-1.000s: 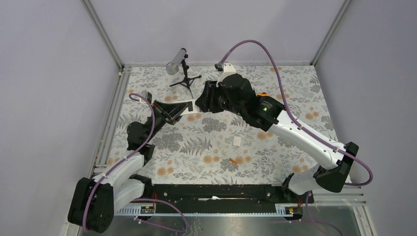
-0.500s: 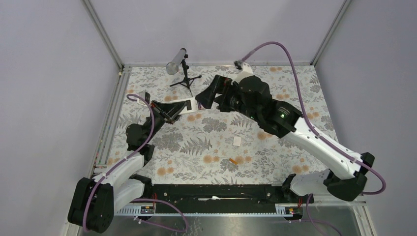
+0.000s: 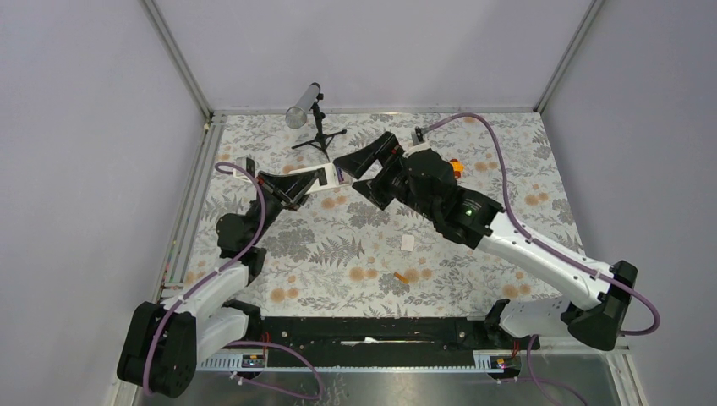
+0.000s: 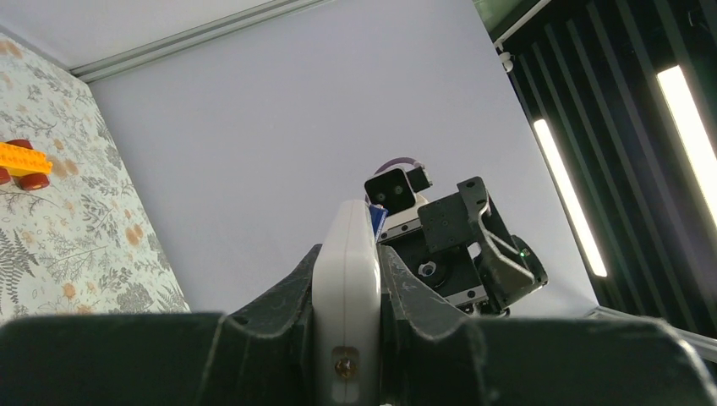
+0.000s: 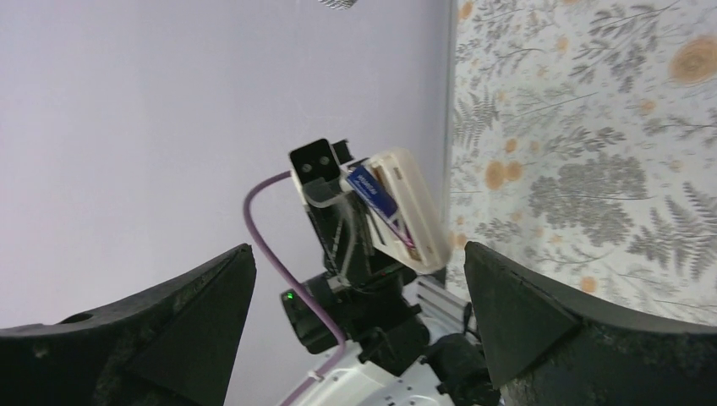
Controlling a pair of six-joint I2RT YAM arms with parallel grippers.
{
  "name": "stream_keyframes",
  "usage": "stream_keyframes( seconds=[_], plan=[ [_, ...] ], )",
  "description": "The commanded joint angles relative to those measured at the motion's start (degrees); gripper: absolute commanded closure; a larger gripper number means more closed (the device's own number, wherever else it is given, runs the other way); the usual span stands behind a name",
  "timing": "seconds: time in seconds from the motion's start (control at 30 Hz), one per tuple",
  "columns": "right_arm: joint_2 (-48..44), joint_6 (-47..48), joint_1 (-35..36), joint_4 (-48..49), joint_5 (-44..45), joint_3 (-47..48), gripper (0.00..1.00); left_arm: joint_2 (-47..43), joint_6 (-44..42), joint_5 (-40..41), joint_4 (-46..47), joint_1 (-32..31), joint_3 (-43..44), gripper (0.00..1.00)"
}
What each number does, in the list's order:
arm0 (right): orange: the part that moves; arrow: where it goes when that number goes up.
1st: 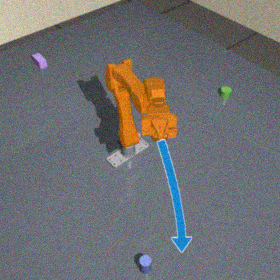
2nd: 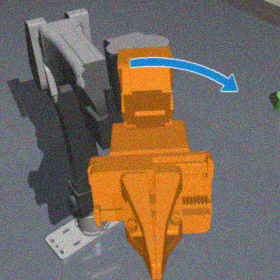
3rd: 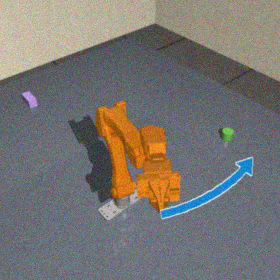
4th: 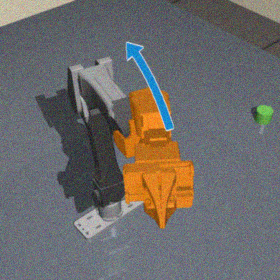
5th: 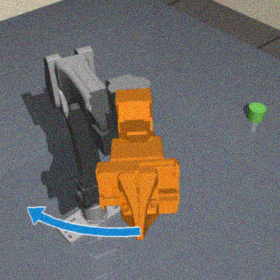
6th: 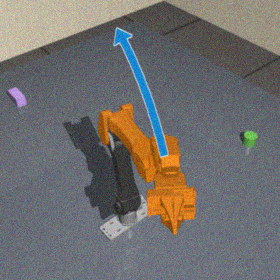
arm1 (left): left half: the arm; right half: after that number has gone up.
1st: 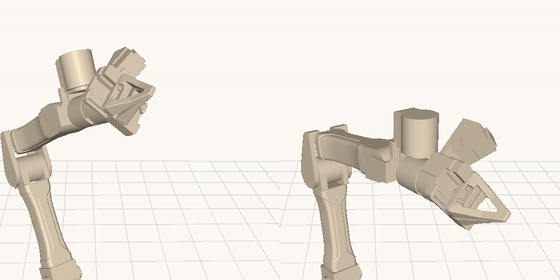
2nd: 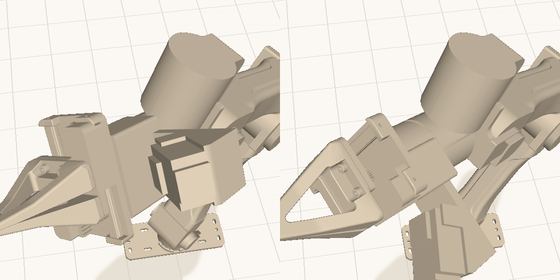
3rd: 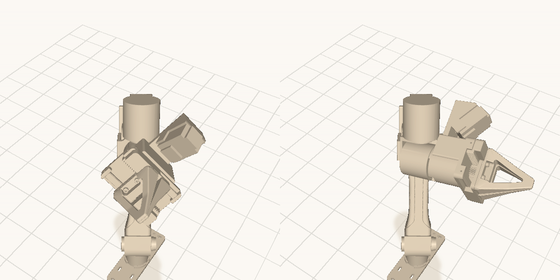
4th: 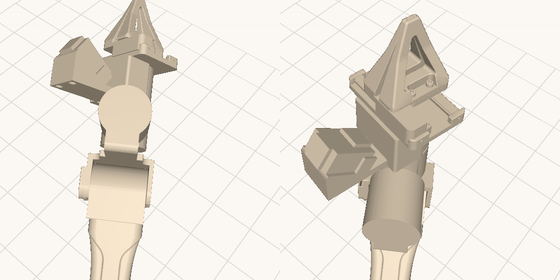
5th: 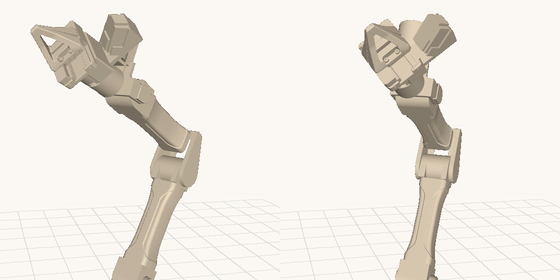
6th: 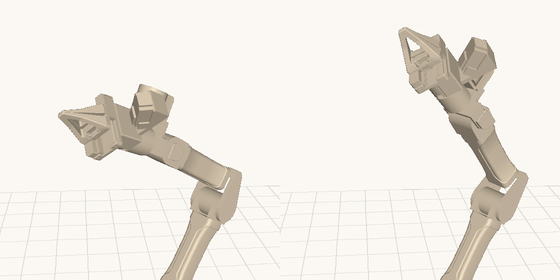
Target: Load the batteries into the remote control
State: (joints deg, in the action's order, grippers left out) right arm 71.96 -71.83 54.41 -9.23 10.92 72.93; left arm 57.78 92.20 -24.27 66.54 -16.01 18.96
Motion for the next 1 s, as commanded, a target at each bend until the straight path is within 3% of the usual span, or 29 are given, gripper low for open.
stream_keyframes(
  seconds=[0.0, 0.47, 0.57, 0.77, 0.97],
  plan=[
    [1.5, -9.8, 0.1, 8.6, 0.1, 0.0, 0.0, 0.2, 0.3, 1.3, 4.4, -0.2, 2.0, 1.0],
    [6.6, -21.2, 0.1, 13.6, -2.0, -0.2, 0.01, -0.6, -2.1, 0.5, 5.2, -0.2, 2.0, 1.0],
    [6.2, -25.1, 0.1, 14.4, 0.3, -1.8, 0.08, -0.9, -3.0, 0.1, 5.9, -0.2, 1.9, 1.0],
    [5.5, -23.7, -0.1, 14.1, 4.1, -1.4, 0.05, -2.1, -5.2, -1.2, 3.2, -0.2, 1.8, 1.0],
    [6.5, -26.0, 0.0, 13.9, 2.4, -1.8, 0.27, -2.1, -5.0, -1.0, 3.9, -0.2, 1.9, 1.0]
  ],
)
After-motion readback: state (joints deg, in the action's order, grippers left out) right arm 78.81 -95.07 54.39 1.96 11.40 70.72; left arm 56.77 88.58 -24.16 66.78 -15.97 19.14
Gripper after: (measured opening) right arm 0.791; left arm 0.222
